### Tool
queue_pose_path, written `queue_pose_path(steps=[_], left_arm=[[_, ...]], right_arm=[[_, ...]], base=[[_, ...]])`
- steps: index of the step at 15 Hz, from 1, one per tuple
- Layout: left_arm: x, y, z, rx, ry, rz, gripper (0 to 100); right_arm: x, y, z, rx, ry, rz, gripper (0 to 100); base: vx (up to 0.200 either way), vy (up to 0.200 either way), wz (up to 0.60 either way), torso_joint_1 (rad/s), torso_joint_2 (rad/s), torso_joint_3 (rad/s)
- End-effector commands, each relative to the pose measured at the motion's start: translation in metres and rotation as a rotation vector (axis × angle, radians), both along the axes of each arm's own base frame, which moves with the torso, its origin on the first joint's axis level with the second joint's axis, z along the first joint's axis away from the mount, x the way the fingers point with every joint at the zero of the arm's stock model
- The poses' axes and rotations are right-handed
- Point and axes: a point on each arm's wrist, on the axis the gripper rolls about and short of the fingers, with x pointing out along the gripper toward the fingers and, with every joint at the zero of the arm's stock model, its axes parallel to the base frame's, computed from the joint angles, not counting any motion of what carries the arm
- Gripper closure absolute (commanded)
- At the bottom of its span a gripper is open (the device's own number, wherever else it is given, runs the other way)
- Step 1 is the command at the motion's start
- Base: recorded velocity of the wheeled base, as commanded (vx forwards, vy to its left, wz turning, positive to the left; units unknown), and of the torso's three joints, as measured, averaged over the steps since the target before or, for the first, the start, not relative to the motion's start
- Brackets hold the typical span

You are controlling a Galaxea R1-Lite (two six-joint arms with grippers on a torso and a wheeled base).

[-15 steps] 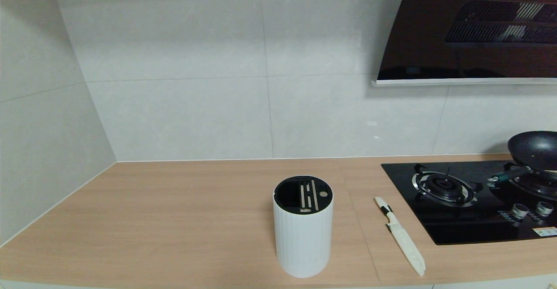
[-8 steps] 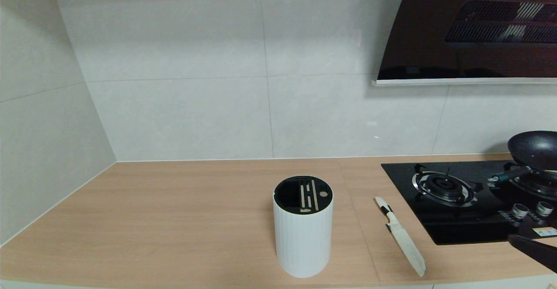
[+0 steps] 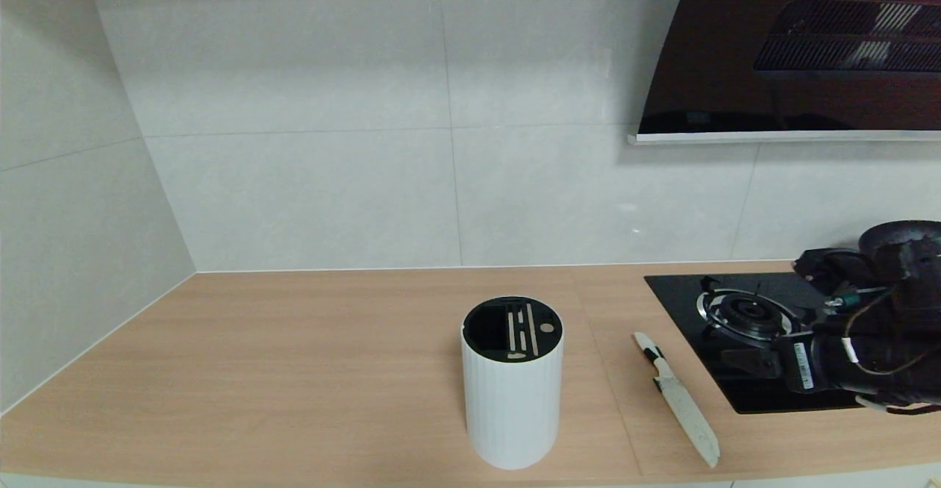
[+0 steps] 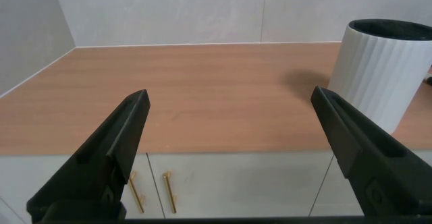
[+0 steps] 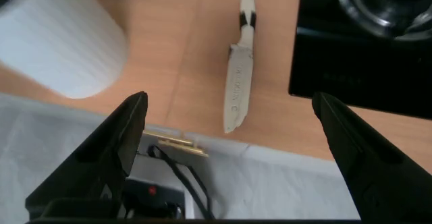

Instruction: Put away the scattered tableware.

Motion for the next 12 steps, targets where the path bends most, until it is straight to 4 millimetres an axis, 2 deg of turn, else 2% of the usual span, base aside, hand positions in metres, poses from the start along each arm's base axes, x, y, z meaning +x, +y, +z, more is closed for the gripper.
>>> queue_pose_path(steps=[1,3,4,6,9,10,11,12], left_arm=[[0.0,0.0,0.0,0.0,0.0,0.0,0],[0.0,0.0,0.0,0.0,0.0,0.0,0],[0.0,0.0,0.0,0.0,0.0,0.0,0],[0.0,0.0,0.0,0.0,0.0,0.0,0],[0.0,0.0,0.0,0.0,0.001,0.0,0],[0.0,0.0,0.0,0.0,0.001,0.0,0],[0.0,0.0,0.0,0.0,0.0,0.0,0],[0.0,0.0,0.0,0.0,0.0,0.0,0]], right_arm=[[0.046,0.009,-0.045,-0.031,0.127,0.003,0],[0.075,0.014,-0.065,-0.041,0.12,0.009,0],[0.082,0.016,-0.073,-0.044,0.137,0.011,0],[0.09,0.017,-0.09,-0.049,0.173,0.01,0],[0.102,0.019,-0.129,-0.054,0.212,0.008,0],[0.102,0.019,-0.129,-0.054,0.212,0.008,0],[0.109,0.021,-0.146,-0.047,0.186,0.009,0],[0.11,0.021,-0.149,-0.048,0.178,0.009,0]], base=[[0.0,0.0,0.0,0.0,0.0,0.0],[0.0,0.0,0.0,0.0,0.0,0.0],[0.0,0.0,0.0,0.0,0.0,0.0],[0.0,0.0,0.0,0.0,0.0,0.0],[0.0,0.0,0.0,0.0,0.0,0.0],[0.0,0.0,0.0,0.0,0.0,0.0],[0.0,0.0,0.0,0.0,0.0,0.0],[0.0,0.0,0.0,0.0,0.0,0.0]])
